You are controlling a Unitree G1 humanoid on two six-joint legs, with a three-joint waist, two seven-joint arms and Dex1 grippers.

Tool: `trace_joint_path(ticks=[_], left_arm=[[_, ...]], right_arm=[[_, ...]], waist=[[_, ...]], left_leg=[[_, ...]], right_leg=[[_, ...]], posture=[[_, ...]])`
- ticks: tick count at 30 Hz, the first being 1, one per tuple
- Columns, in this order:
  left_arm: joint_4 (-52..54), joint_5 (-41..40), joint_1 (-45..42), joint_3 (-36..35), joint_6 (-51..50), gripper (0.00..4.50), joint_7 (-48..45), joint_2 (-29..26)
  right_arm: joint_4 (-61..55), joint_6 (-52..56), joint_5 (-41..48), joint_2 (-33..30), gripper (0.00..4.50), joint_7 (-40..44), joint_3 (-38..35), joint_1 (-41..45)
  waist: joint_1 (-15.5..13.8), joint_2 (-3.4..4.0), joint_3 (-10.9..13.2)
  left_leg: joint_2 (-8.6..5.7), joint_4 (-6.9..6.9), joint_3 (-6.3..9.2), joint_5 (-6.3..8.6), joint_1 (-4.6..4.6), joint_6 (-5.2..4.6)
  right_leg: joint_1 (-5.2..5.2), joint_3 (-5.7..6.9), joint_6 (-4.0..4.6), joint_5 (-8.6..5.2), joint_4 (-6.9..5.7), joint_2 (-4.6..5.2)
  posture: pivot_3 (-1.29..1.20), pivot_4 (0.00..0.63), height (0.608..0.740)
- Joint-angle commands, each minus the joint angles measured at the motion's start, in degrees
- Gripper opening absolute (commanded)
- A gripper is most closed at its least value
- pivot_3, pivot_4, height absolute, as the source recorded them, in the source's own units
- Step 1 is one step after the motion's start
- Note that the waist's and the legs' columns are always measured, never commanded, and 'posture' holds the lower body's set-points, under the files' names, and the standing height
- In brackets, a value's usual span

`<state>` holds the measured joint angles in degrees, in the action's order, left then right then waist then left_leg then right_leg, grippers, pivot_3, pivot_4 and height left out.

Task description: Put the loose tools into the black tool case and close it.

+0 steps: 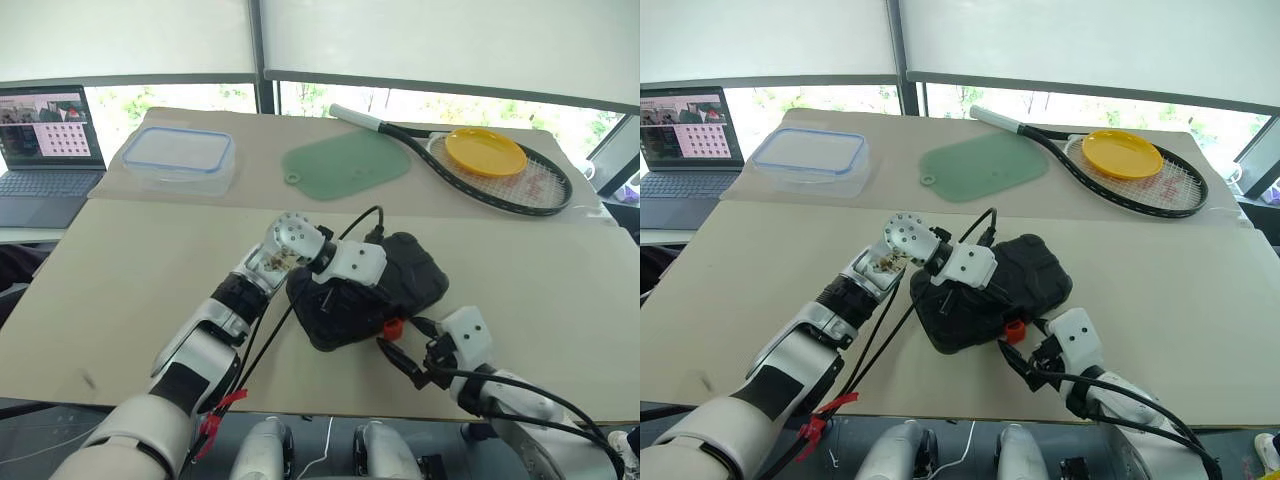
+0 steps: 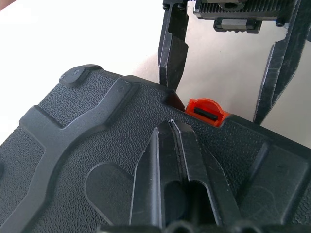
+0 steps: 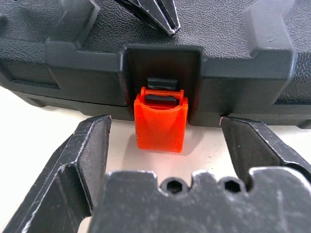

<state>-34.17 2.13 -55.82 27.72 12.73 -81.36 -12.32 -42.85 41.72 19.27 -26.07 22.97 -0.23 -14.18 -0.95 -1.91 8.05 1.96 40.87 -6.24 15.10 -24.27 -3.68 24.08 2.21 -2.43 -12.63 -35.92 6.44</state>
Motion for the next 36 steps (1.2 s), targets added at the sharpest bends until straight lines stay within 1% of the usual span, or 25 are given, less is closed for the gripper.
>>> trace_joint_path(ticks=[1,3,4,5,12,13,14,36], left_arm=[[-1.57,2.89,1.28,2.45,-0.3,0.0,-0.77,-0.53],[-1.47,2.88,1.4,2.47,-0.37,0.0,-0.74,-0.52],[-1.43,2.87,1.43,2.47,-0.38,0.0,-0.71,-0.49],[-1.43,2.86,1.42,2.49,-0.45,0.0,-0.67,-0.39],[-2.16,3.01,1.1,2.53,-0.04,0.0,-0.34,0.13],[-2.27,3.02,1.06,2.54,0.04,0.0,-0.32,0.18],[-2.42,3.04,0.99,2.54,0.15,0.0,-0.31,0.24],[-4.1,3.2,0.41,2.53,1.48,0.0,-0.28,0.81]], right_arm=[[-2.27,-0.7,0.55,-0.45,2.76,0.07,-0.76,0.3],[-2.64,-0.63,0.24,-1.09,2.09,0.29,-0.57,0.09],[-2.81,-0.6,0.06,-1.32,1.63,0.28,-0.44,-0.01],[-3.02,-0.54,0.02,-1.41,1.4,0.24,-0.34,-0.1],[-5.38,-0.25,0.58,-1.91,1.4,-0.02,-0.48,-0.39],[-5.67,-0.28,0.64,-1.95,1.25,-0.05,-0.56,-0.45],[-5.98,-0.37,0.49,-2.08,1.23,-0.13,-0.59,-0.51],[-9.56,-0.8,1.23,-2.05,1.23,-1.15,-2.06,-2.14]], waist=[[-0.03,0.0,0.0],[-0.02,0.0,0.0],[-0.02,0.0,0.0],[-0.03,0.0,0.0],[-0.16,0.0,0.0],[-0.19,0.0,0.0],[-0.23,0.0,0.0],[-0.55,0.01,0.0]], left_leg=[[0.0,0.0,0.0,0.0,0.0,0.0],[0.0,0.0,0.0,0.0,0.0,0.0],[0.0,0.0,0.0,0.0,0.0,0.0],[0.0,0.0,0.0,0.0,0.0,0.0],[-0.01,0.0,0.0,0.0,-0.01,0.0],[-0.01,0.0,0.0,0.0,-0.01,0.0],[-0.01,0.0,0.0,0.0,-0.01,0.0],[-0.02,0.0,0.0,0.03,-0.06,-0.04]], right_leg=[[0.0,0.0,0.0,0.0,0.0,0.0],[0.0,0.0,0.0,0.0,0.0,0.0],[0.0,0.0,0.0,0.0,0.0,0.0],[0.0,0.0,0.0,0.0,0.0,0.0],[0.0,0.0,0.0,0.0,0.0,0.01],[0.0,0.0,0.0,0.0,0.01,0.01],[0.0,0.0,0.0,0.0,0.01,0.01],[0.03,0.0,-0.02,-0.01,0.04,0.02]], posture=[[0.0,0.15,0.738],[0.0,0.15,0.738],[0.0,0.15,0.738],[0.0,0.15,0.738],[0.0,0.15,0.738],[0.0,0.15,0.738],[0.0,0.15,0.738],[0.0,0.15,0.738]])
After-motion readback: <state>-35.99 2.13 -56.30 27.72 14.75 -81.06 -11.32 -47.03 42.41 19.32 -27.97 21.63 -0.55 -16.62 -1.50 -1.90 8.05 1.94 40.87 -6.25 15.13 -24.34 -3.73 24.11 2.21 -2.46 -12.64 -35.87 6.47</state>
